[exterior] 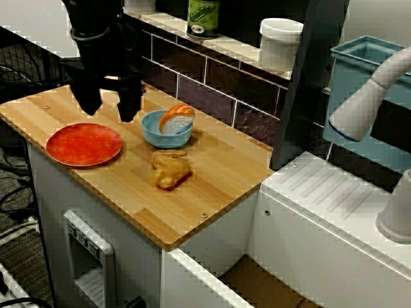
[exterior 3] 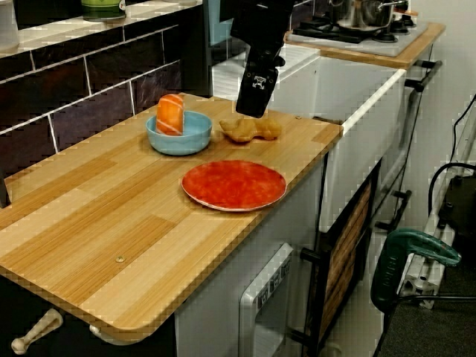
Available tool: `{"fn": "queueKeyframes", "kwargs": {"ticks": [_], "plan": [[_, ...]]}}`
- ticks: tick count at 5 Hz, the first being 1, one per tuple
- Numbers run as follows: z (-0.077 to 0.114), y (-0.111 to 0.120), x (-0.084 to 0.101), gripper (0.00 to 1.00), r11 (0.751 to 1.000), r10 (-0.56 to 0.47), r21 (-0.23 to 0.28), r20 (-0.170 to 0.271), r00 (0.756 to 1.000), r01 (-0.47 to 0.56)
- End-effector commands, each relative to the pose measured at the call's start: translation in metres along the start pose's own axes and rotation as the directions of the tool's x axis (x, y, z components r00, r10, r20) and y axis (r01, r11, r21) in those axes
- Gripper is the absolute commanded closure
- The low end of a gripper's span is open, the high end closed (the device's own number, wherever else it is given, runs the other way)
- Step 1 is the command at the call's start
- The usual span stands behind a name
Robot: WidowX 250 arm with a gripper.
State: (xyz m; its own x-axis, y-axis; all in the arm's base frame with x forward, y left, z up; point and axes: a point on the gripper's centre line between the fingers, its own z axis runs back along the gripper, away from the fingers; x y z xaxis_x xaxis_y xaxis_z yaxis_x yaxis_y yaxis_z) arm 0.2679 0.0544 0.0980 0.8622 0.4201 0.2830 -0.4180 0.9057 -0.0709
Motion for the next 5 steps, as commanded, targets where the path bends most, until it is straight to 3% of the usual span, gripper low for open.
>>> {"fn": "queueKeyframes", "kwargs": {"ticks": [1, 2, 5], "plan": [[-0.003, -0.003, -0.008, 0.00, 0.939, 0.294, 0.158, 0.095, 0.951, -0.306], [-0.010, -0.004, -0.005, 0.00, 0.892, 0.420, 0.146, 0.079, 0.904, -0.428], [-0.015, -0.007, 0.019, 0.00, 0.870, 0.479, 0.098, 0.054, 0.876, -0.482]]}}
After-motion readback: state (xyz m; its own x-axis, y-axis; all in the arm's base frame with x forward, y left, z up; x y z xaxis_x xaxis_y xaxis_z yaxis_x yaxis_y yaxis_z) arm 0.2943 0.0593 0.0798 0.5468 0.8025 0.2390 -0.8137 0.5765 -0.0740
